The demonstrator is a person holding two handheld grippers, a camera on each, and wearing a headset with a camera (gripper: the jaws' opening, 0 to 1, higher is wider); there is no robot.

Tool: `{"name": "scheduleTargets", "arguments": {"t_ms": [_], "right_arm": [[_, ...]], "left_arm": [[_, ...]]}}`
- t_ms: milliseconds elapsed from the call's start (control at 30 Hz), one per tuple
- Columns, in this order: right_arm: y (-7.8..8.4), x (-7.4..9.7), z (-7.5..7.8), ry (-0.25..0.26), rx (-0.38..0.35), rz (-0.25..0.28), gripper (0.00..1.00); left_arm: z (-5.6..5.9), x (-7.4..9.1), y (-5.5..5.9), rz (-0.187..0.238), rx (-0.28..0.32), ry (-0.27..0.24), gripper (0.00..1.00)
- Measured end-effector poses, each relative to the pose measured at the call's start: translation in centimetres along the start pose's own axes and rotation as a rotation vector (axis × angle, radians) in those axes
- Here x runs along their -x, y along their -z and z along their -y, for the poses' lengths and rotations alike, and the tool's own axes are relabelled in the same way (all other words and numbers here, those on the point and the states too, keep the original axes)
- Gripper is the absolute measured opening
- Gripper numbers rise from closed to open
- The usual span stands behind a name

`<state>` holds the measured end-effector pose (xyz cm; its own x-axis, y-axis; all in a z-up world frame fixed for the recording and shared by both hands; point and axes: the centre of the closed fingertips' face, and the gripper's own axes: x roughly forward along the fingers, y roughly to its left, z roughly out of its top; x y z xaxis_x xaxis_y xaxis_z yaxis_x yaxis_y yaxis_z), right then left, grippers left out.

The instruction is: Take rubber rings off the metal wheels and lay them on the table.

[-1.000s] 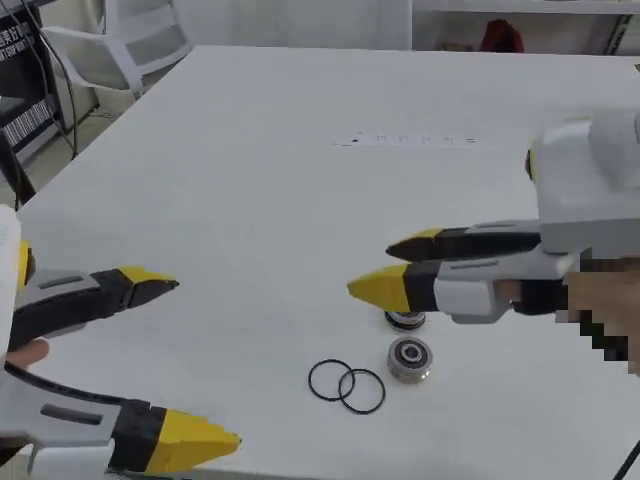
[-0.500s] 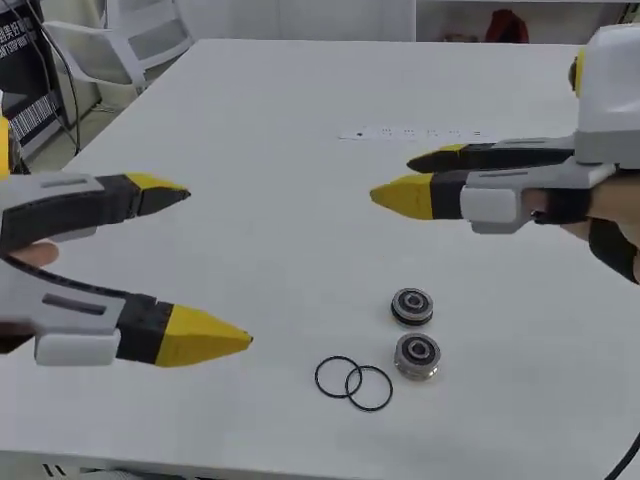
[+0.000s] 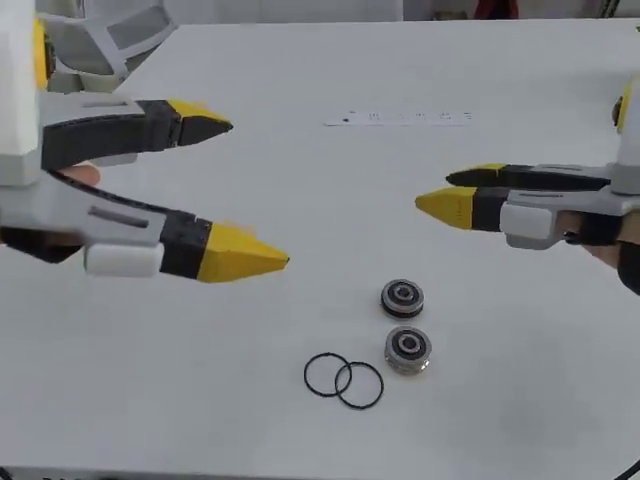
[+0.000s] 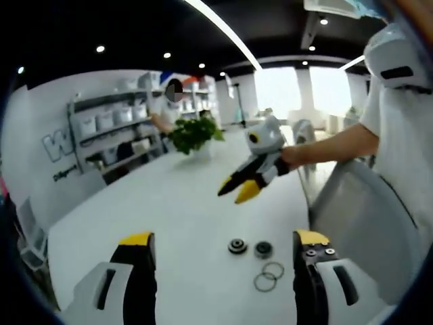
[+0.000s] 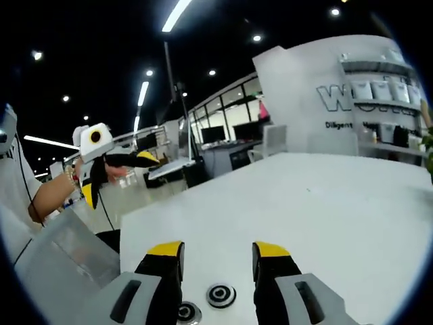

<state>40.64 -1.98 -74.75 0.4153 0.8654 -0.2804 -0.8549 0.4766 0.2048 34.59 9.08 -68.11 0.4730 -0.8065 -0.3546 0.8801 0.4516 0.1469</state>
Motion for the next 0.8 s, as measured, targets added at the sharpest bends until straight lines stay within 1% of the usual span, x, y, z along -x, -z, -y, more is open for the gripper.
{"name": "scheduleTargets", "arguments": {"t_ms": [33,100,133,200,300,400,500,533,600,667,700,767,800], "right_arm": [[0.8,-0.2,0.2,0.002,0.012,-0.024,0.39],[1.9,-0.6,0.4,0.003,0.013,-0.041,0.39],[2.5,-0.7,0.4,0.001,0.007,-0.061,0.39],[3.8,-0.8,0.5,0.007,0.018,-0.104,0.38],[5.1,-1.0,0.6,0.005,0.002,-0.133,0.37],[6.3,-1.0,0.8,0.014,0.004,-0.169,0.35],[7.6,-0.9,1.5,0.046,0.016,-0.211,0.33],[8.1,-1.0,1.5,0.047,0.032,-0.232,0.33],[8.6,-1.1,1.4,0.043,0.031,-0.248,0.31],[9.3,-1.2,1.2,0.037,0.043,-0.273,0.3],[9.8,-1.2,1.1,0.037,0.056,-0.294,0.31],[10.4,-1.2,1.0,0.036,0.073,-0.322,0.31],[10.5,-1.3,0.9,0.033,0.078,-0.329,0.32]], "left_arm": [[-0.3,-0.7,0.0,-0.002,-0.009,0.001,0.81],[-0.6,-2.0,-0.1,-0.008,-0.02,0.01,0.79],[-0.6,-2.4,-0.1,-0.005,-0.023,0.017,0.79],[-0.6,-3.5,-0.2,0.006,-0.032,0.034,0.77],[-0.9,-5.0,0.0,0.001,-0.039,0.045,0.71],[-0.8,-6.4,0.4,-0.006,-0.042,0.069,0.7],[-0.6,-7.6,1.1,-0.025,-0.054,0.092,0.66],[-0.5,-8.1,1.4,-0.033,-0.056,0.103,0.64],[-0.4,-8.8,1.9,-0.041,-0.052,0.118,0.6],[-0.1,-9.7,2.5,-0.044,-0.032,0.143,0.58],[0.2,-10.3,2.8,-0.046,-0.013,0.159,0.57],[0.3,-11.1,3.7,-0.069,0.001,0.169,0.55],[0.4,-11.4,4.0,-0.073,0.002,0.175,0.55]]}}
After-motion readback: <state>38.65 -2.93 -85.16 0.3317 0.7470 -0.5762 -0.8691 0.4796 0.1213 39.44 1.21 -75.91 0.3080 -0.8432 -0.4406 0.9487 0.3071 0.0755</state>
